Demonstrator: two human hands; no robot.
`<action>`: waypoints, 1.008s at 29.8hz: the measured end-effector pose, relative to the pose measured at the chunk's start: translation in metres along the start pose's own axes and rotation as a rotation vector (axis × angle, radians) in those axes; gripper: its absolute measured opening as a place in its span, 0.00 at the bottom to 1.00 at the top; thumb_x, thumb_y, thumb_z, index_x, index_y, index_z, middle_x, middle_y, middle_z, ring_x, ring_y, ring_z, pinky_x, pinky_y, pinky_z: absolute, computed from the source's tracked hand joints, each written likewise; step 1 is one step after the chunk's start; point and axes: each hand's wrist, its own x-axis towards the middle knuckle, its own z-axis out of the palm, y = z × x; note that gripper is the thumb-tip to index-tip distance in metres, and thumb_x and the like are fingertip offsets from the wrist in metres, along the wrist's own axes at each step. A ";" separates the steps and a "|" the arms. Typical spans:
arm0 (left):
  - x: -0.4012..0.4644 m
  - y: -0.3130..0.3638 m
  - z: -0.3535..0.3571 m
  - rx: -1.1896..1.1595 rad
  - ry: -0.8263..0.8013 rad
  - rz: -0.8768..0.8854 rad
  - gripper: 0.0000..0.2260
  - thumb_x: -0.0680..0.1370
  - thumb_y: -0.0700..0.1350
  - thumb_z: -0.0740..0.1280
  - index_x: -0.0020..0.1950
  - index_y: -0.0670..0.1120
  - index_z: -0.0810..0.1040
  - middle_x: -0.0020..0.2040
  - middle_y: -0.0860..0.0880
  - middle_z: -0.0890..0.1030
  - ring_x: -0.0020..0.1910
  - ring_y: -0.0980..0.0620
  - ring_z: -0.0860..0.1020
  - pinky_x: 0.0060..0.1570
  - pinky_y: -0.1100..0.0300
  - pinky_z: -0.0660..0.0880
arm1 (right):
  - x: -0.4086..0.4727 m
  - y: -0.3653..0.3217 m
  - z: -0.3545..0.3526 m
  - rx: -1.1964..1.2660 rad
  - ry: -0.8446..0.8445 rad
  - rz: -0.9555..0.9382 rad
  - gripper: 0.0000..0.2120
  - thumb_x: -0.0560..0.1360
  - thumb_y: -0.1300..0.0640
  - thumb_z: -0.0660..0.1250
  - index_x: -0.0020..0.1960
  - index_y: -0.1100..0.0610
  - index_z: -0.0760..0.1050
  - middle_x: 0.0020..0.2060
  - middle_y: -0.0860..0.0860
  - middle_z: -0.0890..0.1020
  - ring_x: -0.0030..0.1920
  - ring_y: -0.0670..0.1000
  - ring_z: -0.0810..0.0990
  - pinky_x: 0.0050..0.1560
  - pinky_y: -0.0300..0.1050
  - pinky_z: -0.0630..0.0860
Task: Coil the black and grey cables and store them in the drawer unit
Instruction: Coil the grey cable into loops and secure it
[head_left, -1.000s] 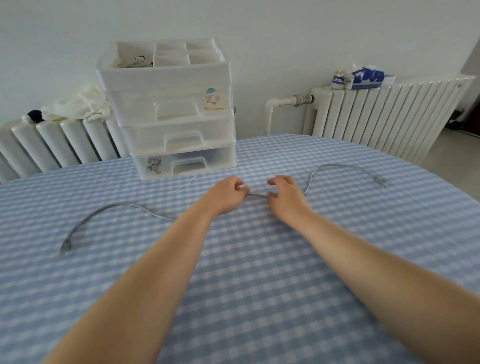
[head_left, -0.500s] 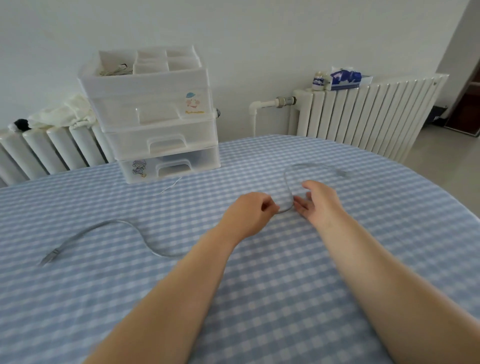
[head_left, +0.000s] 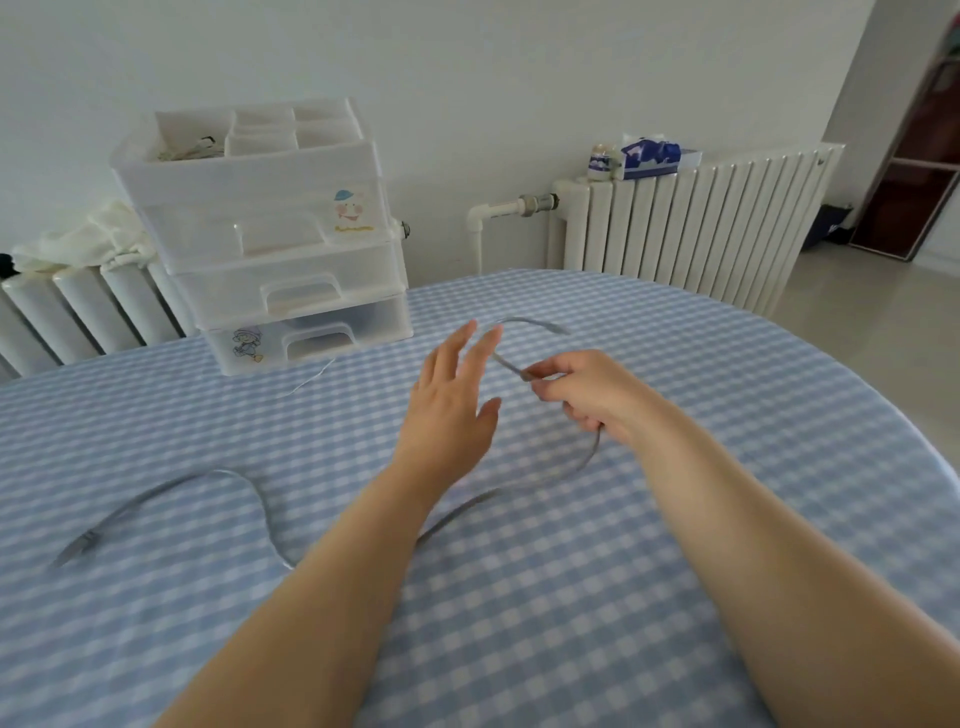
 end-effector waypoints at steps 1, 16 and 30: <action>0.001 -0.004 -0.002 0.006 0.018 0.012 0.28 0.77 0.45 0.68 0.75 0.53 0.63 0.77 0.49 0.57 0.75 0.45 0.57 0.69 0.49 0.60 | -0.005 -0.003 -0.001 -0.031 -0.055 -0.033 0.07 0.78 0.58 0.65 0.54 0.53 0.79 0.33 0.48 0.72 0.26 0.45 0.63 0.23 0.37 0.58; 0.017 -0.028 -0.073 -0.767 -0.011 -0.425 0.18 0.83 0.54 0.56 0.37 0.47 0.71 0.26 0.55 0.67 0.25 0.55 0.66 0.37 0.51 0.75 | 0.003 0.009 -0.010 0.177 0.518 -0.525 0.12 0.82 0.55 0.57 0.42 0.54 0.73 0.28 0.41 0.72 0.26 0.45 0.63 0.28 0.42 0.61; 0.023 0.003 -0.082 -1.633 -0.161 -0.491 0.19 0.83 0.55 0.50 0.54 0.45 0.75 0.25 0.55 0.60 0.20 0.59 0.58 0.19 0.68 0.57 | -0.018 0.004 0.044 -0.738 0.145 -0.268 0.11 0.82 0.50 0.53 0.61 0.52 0.68 0.51 0.55 0.81 0.48 0.58 0.79 0.43 0.49 0.72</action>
